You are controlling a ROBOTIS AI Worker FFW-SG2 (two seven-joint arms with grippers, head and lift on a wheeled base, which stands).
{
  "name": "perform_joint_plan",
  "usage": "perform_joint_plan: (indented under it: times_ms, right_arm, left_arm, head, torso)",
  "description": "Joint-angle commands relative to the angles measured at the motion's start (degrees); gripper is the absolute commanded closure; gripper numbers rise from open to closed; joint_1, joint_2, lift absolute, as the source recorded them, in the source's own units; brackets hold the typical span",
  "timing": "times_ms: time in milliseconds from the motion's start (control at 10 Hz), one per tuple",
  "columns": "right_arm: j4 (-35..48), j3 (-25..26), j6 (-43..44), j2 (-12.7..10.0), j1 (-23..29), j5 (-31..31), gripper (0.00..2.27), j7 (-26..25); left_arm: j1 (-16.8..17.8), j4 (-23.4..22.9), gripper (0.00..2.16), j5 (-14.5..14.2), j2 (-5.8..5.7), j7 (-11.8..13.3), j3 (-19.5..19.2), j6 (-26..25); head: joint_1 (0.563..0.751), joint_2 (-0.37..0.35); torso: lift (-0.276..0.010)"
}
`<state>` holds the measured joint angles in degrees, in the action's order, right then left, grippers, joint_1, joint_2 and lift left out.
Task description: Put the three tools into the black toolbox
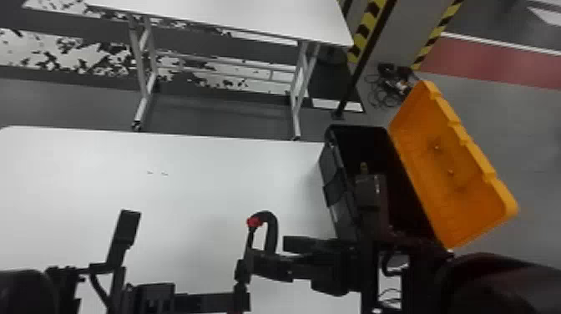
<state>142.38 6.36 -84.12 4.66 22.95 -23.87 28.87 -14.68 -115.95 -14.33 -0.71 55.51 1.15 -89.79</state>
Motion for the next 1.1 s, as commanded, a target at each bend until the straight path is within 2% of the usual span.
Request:
perform_joint_plan:
  times_ms: [0, 300, 400, 500, 600, 1000]
  right_arm:
    - [-1.41, -2.40, 0.31, 0.00, -0.54, 1.90, 0.07, -0.04]
    - [-3.60, -5.39, 1.54, -0.09, -1.41, 4.10, 0.08, -0.30]
    - [-4.04, -6.18, 3.12, -0.18, -1.50, 4.63, 0.19, -0.48]
    - [-4.48, -6.71, 5.58, -0.18, -1.50, 4.80, 1.47, 0.05]
    - [-4.57, -7.15, 6.46, -0.09, -1.59, 5.42, 2.24, -0.04]
    - [-4.13, -7.41, 9.80, 0.26, -0.80, 6.30, 2.24, 1.19]
  left_arm:
    - [0.00, -0.06, 2.14, -0.08, -0.08, 0.21, 0.08, -0.24]
    - [0.00, -0.24, 2.14, -0.08, -0.17, 0.83, 0.08, -0.24]
    - [0.00, -0.24, 2.14, -0.08, -0.17, 1.00, 0.25, -0.24]
    - [0.00, -0.15, 2.14, -0.08, -0.17, 1.09, 0.25, -0.24]
    - [-0.09, -0.06, 2.14, -0.08, -0.17, 1.09, 0.34, -0.24]
    - [0.00, 0.11, 2.14, 0.27, -0.34, 0.74, 0.16, -0.24]
  head:
    - [0.695, -0.198]
    - [0.695, -0.160]
    - [0.695, -0.150]
    - [0.695, -0.146]
    - [0.695, -0.135]
    - [0.695, -0.118]
  torso:
    - [-0.051]
    - [-0.051]
    - [-0.051]
    - [-0.051]
    - [-0.051]
    - [-0.051]
